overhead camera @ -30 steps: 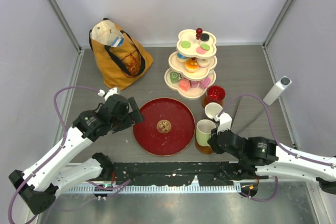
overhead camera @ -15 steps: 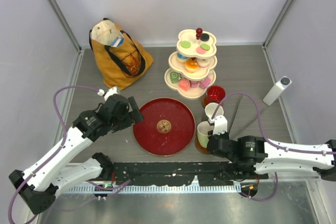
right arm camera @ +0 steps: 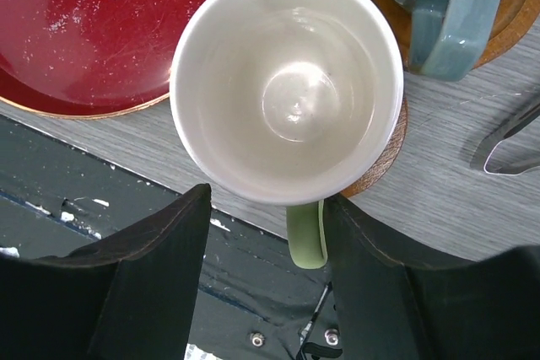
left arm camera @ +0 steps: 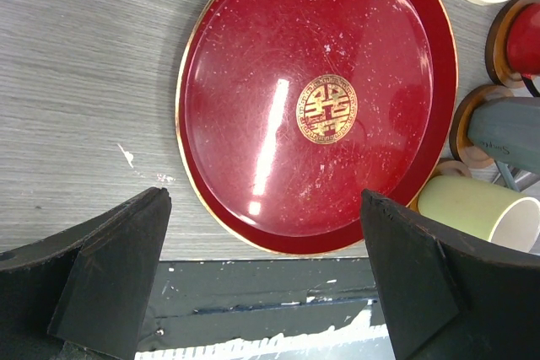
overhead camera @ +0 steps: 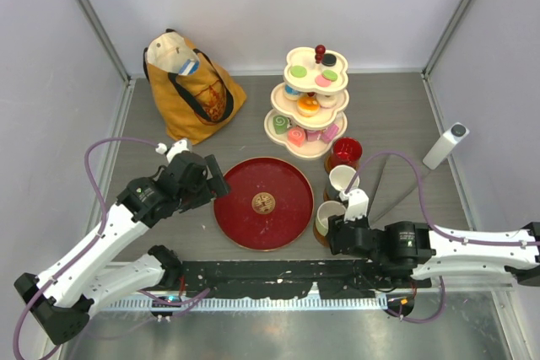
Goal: Serve the afternoon tea
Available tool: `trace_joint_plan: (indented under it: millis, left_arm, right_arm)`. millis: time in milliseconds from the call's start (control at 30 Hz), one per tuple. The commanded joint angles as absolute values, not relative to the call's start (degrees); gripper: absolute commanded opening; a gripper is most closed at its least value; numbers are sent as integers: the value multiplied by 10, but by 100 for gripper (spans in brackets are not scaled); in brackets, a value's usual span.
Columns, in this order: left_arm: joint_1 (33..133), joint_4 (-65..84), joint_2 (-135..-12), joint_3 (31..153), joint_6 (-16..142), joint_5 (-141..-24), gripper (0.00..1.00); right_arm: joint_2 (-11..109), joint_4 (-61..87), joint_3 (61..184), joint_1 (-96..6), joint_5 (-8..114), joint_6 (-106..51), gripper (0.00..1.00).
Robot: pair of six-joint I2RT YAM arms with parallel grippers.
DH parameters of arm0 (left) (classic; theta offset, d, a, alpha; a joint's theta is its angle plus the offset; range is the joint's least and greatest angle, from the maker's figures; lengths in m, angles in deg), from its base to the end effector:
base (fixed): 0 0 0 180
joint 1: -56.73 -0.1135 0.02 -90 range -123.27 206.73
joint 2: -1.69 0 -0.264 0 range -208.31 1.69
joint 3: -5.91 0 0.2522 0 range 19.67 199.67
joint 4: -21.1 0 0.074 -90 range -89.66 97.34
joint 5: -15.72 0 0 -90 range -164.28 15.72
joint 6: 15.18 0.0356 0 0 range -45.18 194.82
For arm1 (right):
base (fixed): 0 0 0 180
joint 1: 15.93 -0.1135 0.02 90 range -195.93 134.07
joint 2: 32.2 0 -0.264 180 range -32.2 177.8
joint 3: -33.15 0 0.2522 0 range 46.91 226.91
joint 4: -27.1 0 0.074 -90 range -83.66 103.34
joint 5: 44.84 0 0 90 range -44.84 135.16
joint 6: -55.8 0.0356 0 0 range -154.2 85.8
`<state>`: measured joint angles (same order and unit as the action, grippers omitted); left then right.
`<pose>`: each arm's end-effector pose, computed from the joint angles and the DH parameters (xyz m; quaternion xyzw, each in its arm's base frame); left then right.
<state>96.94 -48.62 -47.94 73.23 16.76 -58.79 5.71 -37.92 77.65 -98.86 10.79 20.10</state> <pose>0.1252 -0.0934 0.3059 -0.1887 0.9188 -0.1604 0.3073 0.0343 0.1130 0.2166 -0.1494 0.9107 0.1383 0.3595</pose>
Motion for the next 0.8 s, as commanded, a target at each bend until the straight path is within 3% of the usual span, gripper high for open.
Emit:
trace_joint_plan:
  millis: [0, 133, 200, 600, 767]
  left_arm:
    - [967, -466, -476, 750, 172, -571, 100]
    - [968, -470, -474, 750, 173, -570, 100]
    - [967, -473, -474, 748, 173, -568, 99]
    - [967, -480, -467, 740, 173, -563, 100]
    - [967, -451, -479, 724, 172, -568, 100]
  right_arm:
    - [60, -382, 788, -994, 83, 244, 62]
    - [55, -428, 808, -996, 67, 279, 71]
    - [52, -459, 824, -996, 64, 299, 94]
    - [-6, -525, 982, -996, 170, 221, 95]
    - [46, -470, 1064, -996, 58, 127, 96]
